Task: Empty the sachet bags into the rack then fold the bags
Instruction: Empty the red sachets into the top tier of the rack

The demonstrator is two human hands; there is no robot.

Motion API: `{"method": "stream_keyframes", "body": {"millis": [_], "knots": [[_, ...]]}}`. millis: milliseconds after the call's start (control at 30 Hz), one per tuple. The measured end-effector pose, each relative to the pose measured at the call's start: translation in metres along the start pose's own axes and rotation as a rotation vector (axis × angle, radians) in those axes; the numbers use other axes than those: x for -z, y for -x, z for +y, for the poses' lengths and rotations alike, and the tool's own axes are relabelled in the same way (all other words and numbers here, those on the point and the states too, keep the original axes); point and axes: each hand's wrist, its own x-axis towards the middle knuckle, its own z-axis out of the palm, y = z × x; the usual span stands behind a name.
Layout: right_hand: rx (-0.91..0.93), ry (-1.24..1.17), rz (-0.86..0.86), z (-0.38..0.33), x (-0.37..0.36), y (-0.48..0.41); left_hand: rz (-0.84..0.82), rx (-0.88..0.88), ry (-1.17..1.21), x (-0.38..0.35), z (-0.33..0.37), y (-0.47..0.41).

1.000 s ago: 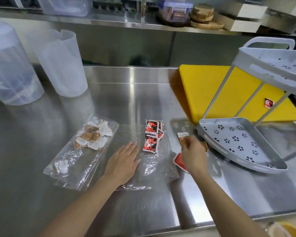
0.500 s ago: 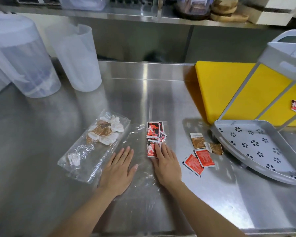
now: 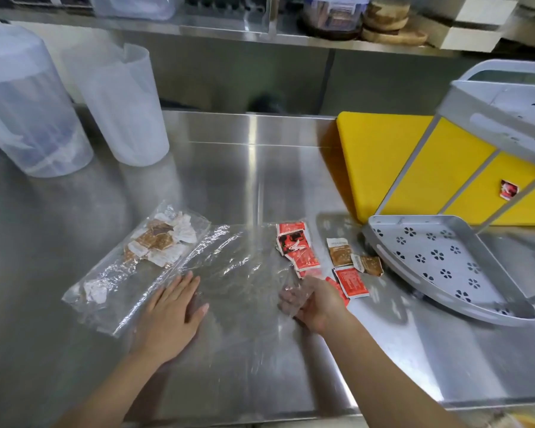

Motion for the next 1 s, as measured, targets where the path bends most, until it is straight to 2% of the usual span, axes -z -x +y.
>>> {"method": "stream_keyframes", "body": {"millis": [133,233,267,333,400,467,567,633,700,733,833,1000], "knots": [[-0.062,-0.066,-0.054,-0.007,0.007,0.009,-0.056,0.068,0.187,0.023,0.020,0.003],[-0.107,-0.108,-0.092,-0.016,0.005,0.013,-0.120,-0.018,0.439,0.051,0.053,0.013],[-0.093,-0.092,-0.095,-0.020,0.003,0.015,-0.131,-0.087,0.422,0.058,0.065,0.018],[-0.032,0.003,-0.088,-0.030,0.000,0.025,-0.001,-0.299,0.162,0.054,0.079,0.017],[0.078,0.203,-0.034,-0.035,0.000,0.030,0.137,-0.380,0.033,0.043,0.082,0.013],[0.260,0.524,0.121,-0.037,0.006,0.022,0.134,-0.346,0.020,0.042,0.081,0.005],[0.654,0.955,0.282,-0.042,0.016,0.012,0.121,-0.272,-0.045,0.054,0.079,-0.003],[0.828,1.101,0.182,-0.050,0.018,0.016,0.153,-0.257,-0.020,0.062,0.079,-0.006],[0.825,1.112,-0.031,-0.058,0.018,0.024,0.132,-0.212,0.092,0.068,0.079,-0.010],[0.808,1.082,-0.075,-0.061,0.017,0.029,0.106,-0.180,0.102,0.070,0.079,-0.013],[0.827,0.943,-0.078,-0.077,0.010,0.042,0.087,-0.085,0.097,0.087,0.073,-0.028],[0.932,0.802,-0.111,-0.121,-0.025,0.060,0.124,-0.086,0.144,0.158,0.070,-0.079]]}}
